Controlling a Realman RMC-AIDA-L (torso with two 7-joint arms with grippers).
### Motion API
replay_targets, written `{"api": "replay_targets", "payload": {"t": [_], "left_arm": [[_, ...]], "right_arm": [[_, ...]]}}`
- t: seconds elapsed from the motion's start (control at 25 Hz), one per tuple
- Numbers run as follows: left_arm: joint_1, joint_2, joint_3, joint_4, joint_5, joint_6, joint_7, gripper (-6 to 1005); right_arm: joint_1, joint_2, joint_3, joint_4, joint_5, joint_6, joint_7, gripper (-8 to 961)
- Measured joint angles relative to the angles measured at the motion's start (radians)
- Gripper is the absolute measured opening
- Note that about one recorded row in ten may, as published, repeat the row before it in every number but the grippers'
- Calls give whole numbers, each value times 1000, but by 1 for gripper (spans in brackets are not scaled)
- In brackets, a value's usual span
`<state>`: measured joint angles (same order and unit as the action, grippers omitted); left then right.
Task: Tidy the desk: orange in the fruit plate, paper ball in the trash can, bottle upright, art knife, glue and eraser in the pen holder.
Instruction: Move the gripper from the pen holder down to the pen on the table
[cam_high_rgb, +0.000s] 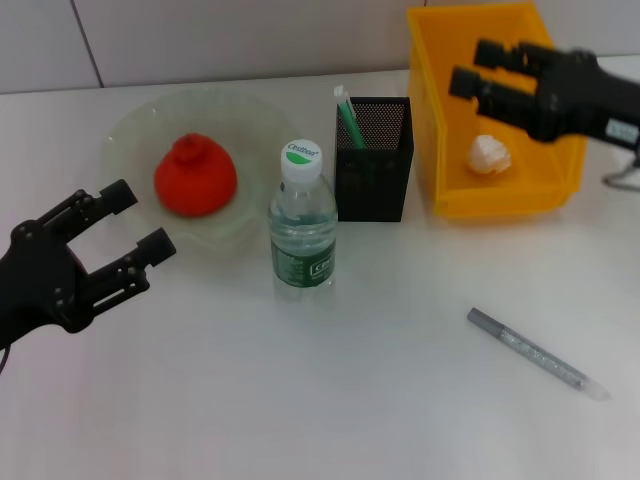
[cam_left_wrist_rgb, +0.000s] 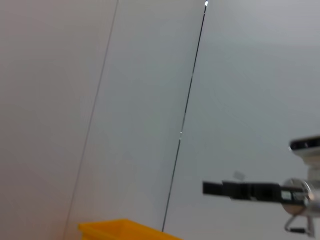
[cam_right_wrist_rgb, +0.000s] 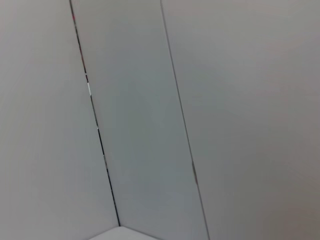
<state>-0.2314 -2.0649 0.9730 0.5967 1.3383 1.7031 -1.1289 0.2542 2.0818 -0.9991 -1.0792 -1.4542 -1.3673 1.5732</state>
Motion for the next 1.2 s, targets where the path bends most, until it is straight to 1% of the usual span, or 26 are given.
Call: {"api": "replay_targets", "payload": {"t": [0.16, 0.28, 0.32, 0.36, 0.44, 0.72, 0.88, 1.0, 1.2], "left_arm": [[3, 1, -10, -1, 0, 0, 0, 784], [4, 1, -15, -1, 0, 0, 0, 785], [4, 1, -15, -1, 0, 0, 0, 785], [5, 2, -35, -2, 6, -2, 0, 785], [5, 2, -36, -2, 6, -2, 0, 785], [4, 3, -37, -3, 7, -12, 0, 785], [4, 3, -37, -9, 7, -15, 0, 785], [4, 2, -37, -11, 7, -16, 0, 785], [1, 3, -50, -11, 2, -20, 0, 785]], "right_arm": [[-1, -2, 58, 127, 2, -72, -97, 562], [-1, -2, 94, 199, -1, -105, -166, 609], [-5, -2, 103, 213, -4, -113, -181, 624], [-10, -2, 107, 219, -4, -115, -188, 640], [-22, -3, 110, 219, -8, -121, -191, 671], [-60, -4, 111, 127, -76, -146, -129, 769], [-64, -4, 112, 94, -145, -167, -99, 768], [-66, -4, 112, 56, -207, -174, -37, 768], [-92, -1, 112, -75, -290, -191, 92, 767]]}}
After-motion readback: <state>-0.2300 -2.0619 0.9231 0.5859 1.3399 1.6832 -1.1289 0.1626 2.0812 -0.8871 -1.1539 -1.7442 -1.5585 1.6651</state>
